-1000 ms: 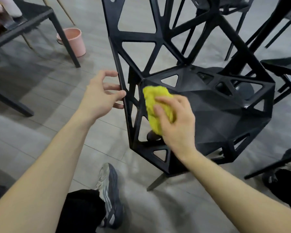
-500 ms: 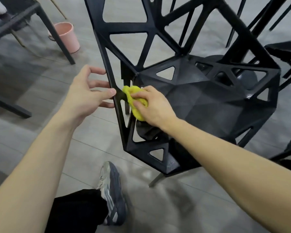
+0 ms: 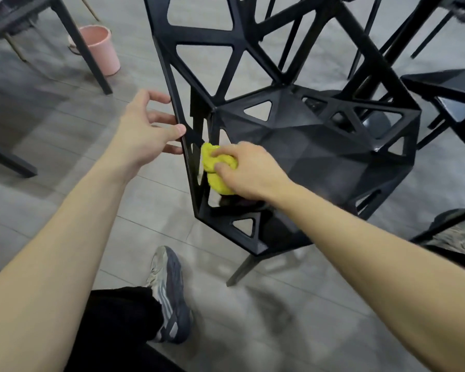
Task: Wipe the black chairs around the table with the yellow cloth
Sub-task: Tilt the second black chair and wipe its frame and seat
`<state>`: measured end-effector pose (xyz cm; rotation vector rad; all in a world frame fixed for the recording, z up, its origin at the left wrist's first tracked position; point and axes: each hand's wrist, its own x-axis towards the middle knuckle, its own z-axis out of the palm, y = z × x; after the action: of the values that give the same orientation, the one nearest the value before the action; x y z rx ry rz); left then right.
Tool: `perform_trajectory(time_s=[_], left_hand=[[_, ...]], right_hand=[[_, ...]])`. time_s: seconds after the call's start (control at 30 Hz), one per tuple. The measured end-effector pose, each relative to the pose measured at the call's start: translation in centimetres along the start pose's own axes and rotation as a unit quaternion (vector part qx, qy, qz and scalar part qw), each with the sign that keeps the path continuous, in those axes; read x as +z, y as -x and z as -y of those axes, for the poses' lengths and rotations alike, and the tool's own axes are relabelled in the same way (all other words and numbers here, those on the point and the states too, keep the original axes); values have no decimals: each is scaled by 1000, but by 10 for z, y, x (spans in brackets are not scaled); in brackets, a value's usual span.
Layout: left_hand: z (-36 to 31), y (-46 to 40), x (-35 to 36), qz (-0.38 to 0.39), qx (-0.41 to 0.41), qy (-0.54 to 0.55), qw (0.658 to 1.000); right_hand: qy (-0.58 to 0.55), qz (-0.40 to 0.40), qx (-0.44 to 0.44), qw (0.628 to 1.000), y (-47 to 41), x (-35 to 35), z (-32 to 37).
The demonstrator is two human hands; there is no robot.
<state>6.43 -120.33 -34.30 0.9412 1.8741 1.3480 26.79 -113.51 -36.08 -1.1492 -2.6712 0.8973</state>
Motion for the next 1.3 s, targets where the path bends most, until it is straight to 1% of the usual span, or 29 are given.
perform_trajectory(time_s=[0.13, 0.2, 0.23, 0.3, 0.37, 0.4, 0.43, 0.5, 0.53, 0.57, 0.6, 0.63, 0.67, 0.7, 0.73, 0.77, 0.83, 0.87, 0.9, 0.97, 1.03, 1.07, 1.1, 1.13, 1.17, 1.2, 1.23, 1.27, 1.3], left_hand=[[2, 0, -2, -1, -1, 3, 1000], [3, 1, -2, -1, -2, 8, 1000], [3, 1, -1, -4, 0, 6, 1000], [3, 4, 4, -22, 4, -9, 1000], [4, 12, 10, -37, 5, -48, 998], [5, 19, 13, -28, -1, -81, 996], [7, 27, 15, -1, -19, -114, 993], [14, 47, 21, 106, -78, -167, 977], [16, 58, 25, 170, -107, -188, 961], [17, 66, 28, 218, -131, -198, 946], [17, 70, 31, 239, -153, -195, 939], [16, 72, 35, 242, -170, -183, 938], [15, 71, 36, 237, -183, -172, 939], [13, 68, 36, 232, -192, -163, 939], [12, 66, 34, 232, -199, -159, 939], [11, 64, 33, 233, -204, -158, 938], [11, 60, 30, 225, -211, -169, 936], [11, 57, 30, 206, -211, -173, 940], [10, 53, 30, 175, -204, -177, 947], [9, 45, 28, 95, -158, -192, 964], [10, 36, 26, 38, -100, -225, 969], [13, 32, 26, 24, -83, -232, 969], [16, 28, 27, 13, -73, -232, 970], [18, 25, 28, 1, -66, -232, 970], [18, 21, 30, -13, -53, -237, 970], [19, 14, 33, -29, -35, -243, 969], [19, 10, 36, -44, -19, -241, 969], [18, 5, 38, -59, -13, -227, 972], [17, -3, 41, -73, -9, -196, 978]], right_hand=[[33, -53, -42, 997, 47, 25, 12], [-29, -86, -33, 995, 68, 22, 12], [-59, -120, -34, 990, 75, 27, 14], [-45, -176, -60, 982, 86, 49, 22], [-11, -182, -85, 979, 95, 75, 15], [-1, -175, -99, 980, 100, 81, 1], [4, -172, -101, 980, 105, 81, -19], [21, -190, -68, 979, 115, 65, -63], [39, -211, -29, 976, 116, 52, -86], [59, -233, 19, 970, 111, 39, -107], [84, -250, 71, 962, 100, 27, -124], [100, -263, 129, 951, 86, 15, -134], [88, -273, 171, 943, 73, 7, -135], [48, -274, 192, 941, 64, 5, -126], [-1, -262, 186, 947, 60, 13, -107], [-43, -236, 143, 960, 64, 27, -82], [-86, -158, 0, 984, 86, 57, -36], [-87, -129, -71, 985, 96, 68, -27], [-87, -116, -121, 982, 101, 72, -29], [-87, -97, -176, 976, 96, 63, -45], [-29, -86, -221, 971, 75, 44, -69], [11, -91, -223, 970, 59, 36, -84], [38, -109, -202, 973, 37, 29, -101], [54, -139, -155, 977, 11, 16, -118], [60, -179, -81, 979, -17, 2, -137], [48, -221, 15, 974, -42, -13, -153], [33, -253, 109, 961, -59, -24, -164], [35, -276, 164, 946, -67, -27, -164], [50, -287, 155, 944, -70, -23, -153]])
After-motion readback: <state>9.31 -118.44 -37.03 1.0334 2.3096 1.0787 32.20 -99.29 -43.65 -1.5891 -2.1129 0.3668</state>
